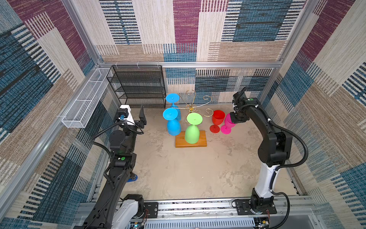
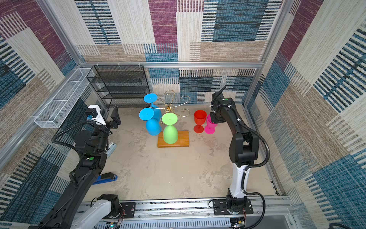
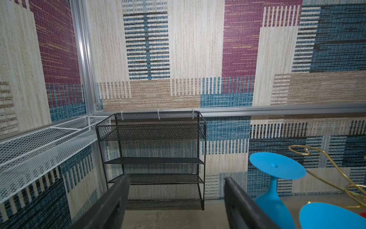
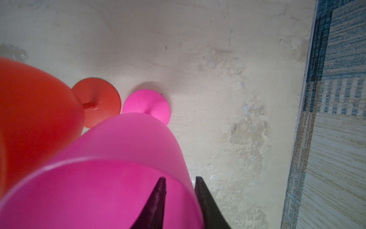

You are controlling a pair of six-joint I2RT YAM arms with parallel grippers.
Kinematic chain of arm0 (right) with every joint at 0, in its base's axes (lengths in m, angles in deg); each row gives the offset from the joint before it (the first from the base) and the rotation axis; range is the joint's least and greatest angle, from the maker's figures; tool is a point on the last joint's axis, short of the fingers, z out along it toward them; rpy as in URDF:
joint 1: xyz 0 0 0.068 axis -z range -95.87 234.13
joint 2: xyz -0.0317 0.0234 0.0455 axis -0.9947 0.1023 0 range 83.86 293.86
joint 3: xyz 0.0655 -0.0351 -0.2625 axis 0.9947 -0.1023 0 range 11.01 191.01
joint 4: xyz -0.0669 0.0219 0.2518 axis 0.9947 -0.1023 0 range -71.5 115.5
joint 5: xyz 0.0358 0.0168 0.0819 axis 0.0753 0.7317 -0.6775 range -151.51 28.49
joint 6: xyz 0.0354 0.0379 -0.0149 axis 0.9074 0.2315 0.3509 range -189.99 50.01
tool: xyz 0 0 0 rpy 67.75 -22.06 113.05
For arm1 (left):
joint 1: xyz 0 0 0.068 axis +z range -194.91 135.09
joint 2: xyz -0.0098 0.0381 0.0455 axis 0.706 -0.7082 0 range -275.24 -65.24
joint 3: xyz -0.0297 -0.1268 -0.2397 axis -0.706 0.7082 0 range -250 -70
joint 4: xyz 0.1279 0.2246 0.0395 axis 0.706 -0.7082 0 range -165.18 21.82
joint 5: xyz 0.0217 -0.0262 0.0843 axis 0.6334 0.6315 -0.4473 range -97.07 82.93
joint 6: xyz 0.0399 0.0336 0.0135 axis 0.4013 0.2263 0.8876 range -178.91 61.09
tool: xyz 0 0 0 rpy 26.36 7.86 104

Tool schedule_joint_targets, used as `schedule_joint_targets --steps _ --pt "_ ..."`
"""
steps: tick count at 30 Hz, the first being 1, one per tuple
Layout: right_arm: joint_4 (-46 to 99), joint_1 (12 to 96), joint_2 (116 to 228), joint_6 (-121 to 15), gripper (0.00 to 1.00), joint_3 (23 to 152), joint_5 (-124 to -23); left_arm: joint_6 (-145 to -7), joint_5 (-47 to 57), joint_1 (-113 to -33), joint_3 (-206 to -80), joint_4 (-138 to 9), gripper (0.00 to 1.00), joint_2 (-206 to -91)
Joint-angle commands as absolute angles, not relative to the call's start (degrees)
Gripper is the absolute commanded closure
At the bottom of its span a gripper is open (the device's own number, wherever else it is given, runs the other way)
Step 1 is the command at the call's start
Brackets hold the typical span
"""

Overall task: Take the wine glass off the wine glass rack
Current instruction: Place the wine glass at the top-right of the table.

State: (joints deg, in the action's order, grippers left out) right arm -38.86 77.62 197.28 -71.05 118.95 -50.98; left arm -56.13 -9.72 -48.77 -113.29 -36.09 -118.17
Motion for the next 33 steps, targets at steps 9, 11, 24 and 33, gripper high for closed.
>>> schedule_joint_targets --steps 9,11,24,33 --pt "-34.35 77.93 191.53 -70.00 0.58 123.96 -55.93 -58.03 -9.57 -48.54 -113.17 -35.67 0.22 -118.06" --pt "-32.83 78.14 189.45 -69.56 0.57 124.39 -58.14 -58.03 -9.71 -48.48 -113.02 -35.71 0.22 -117.97" --pt "-3.78 78.16 155.38 -51.00 0.33 95.02 -90.96 -58.92 -11.02 -48.27 -112.01 -34.96 0.23 -117.50" --pt "8.25 78.06 140.75 -32.51 0.38 77.55 -111.69 -60.41 -10.54 -47.86 -111.54 -34.58 0.23 -117.65"
